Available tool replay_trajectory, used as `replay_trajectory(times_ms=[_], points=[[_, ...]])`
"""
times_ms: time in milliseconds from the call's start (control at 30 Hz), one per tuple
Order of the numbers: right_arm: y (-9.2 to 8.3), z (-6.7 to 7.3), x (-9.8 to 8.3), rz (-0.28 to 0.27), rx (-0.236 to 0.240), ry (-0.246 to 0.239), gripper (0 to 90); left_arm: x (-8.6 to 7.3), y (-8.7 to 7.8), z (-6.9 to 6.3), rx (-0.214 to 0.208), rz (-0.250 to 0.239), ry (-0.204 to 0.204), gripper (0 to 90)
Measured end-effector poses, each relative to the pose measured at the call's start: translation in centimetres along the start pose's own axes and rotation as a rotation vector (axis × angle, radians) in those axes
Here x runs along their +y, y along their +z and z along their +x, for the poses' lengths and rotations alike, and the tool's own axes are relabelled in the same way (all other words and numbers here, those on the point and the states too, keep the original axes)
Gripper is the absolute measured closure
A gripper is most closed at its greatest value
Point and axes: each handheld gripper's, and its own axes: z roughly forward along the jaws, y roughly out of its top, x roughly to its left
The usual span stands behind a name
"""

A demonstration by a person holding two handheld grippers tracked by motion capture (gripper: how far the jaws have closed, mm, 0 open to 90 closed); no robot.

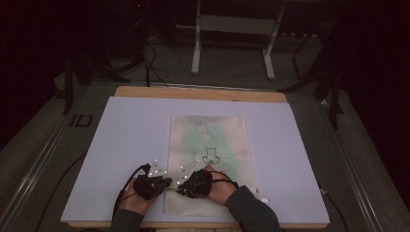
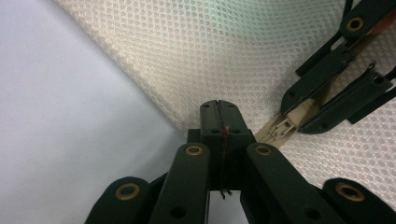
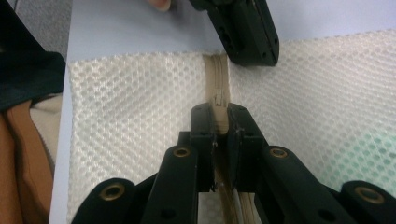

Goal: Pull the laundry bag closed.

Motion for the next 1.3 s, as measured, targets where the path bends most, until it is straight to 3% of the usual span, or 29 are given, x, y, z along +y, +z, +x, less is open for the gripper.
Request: replay_trajectory(times_ms=[133,233,367,567,733,933,1133,1300], points=[[-0.4,0.1,-0.3,0.020,-0.007,-0.013,82.5,0.0,0.0,0.2,-0.010,-0.003,-0.007,89.6],[-0.5,-0.1,-0.5,0.012,0.000,0.002,82.4,-0.1,0.0,0.0,-0.004,-0.012,0.013,89.5],[-0.4,-0.2,-0.6,0.002,0.003,0.009,82.4,-0.2,0.0,0.7,-0.051,-0.030,-0.060,89.3],[-0.4,-0.1,-0.6,0.002,0.001,0.010,82.4,0.0,0.1,-0.1,-0.085,-0.033,-0.011,89.1],[-0.4,-0.1,-0.7,0.001,0.001,0.008,82.4,-0.1,0.0,0.0,-0.100,-0.036,-0.017,89.1],[-0.4,-0.1,-0.6,0.009,0.004,0.002,82.4,-0.2,-0.1,-0.2,-0.101,-0.032,-0.006,89.0],[-0.4,0.1,-0.3,0.030,-0.006,-0.026,82.4,-0.2,0.0,0.0,-0.107,-0.025,-0.021,89.2],[-0.6,0.1,-0.2,0.043,-0.008,-0.043,82.4,-0.1,0.0,-0.4,-0.040,-0.005,0.017,89.3]])
